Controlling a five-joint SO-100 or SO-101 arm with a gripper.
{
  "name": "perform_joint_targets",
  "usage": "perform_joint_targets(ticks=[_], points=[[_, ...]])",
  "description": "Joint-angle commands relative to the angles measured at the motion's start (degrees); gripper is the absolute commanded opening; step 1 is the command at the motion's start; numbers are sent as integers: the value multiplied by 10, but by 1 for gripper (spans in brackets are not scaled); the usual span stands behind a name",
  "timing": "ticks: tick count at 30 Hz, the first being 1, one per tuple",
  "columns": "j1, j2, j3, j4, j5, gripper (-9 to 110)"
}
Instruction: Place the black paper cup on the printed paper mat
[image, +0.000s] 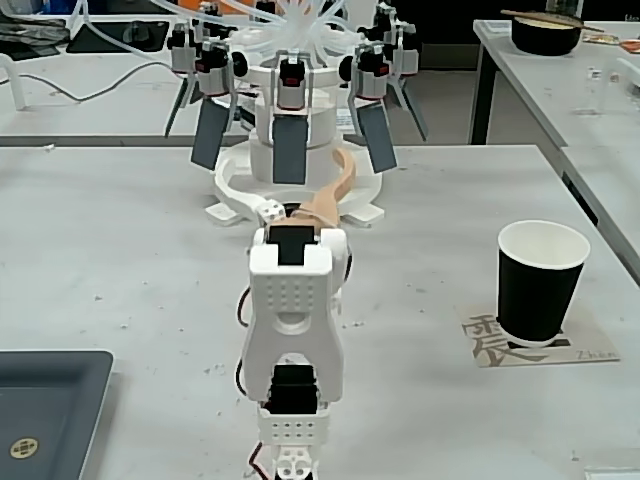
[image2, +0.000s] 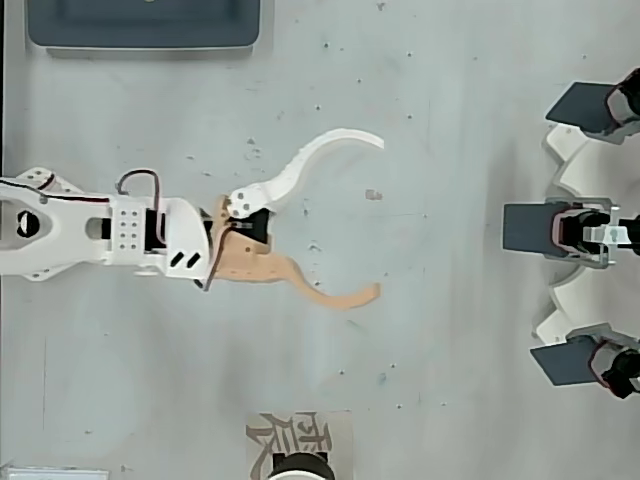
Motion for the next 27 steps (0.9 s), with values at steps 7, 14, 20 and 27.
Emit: perform_joint_targets(ticks=[7, 14, 20, 27], points=[[-7, -92, -114, 25, 2, 30], [-28, -156, -197, 60, -1, 24], [-30, -205, -256, 79, -2, 22], [-31, -261, -354, 121, -3, 17]])
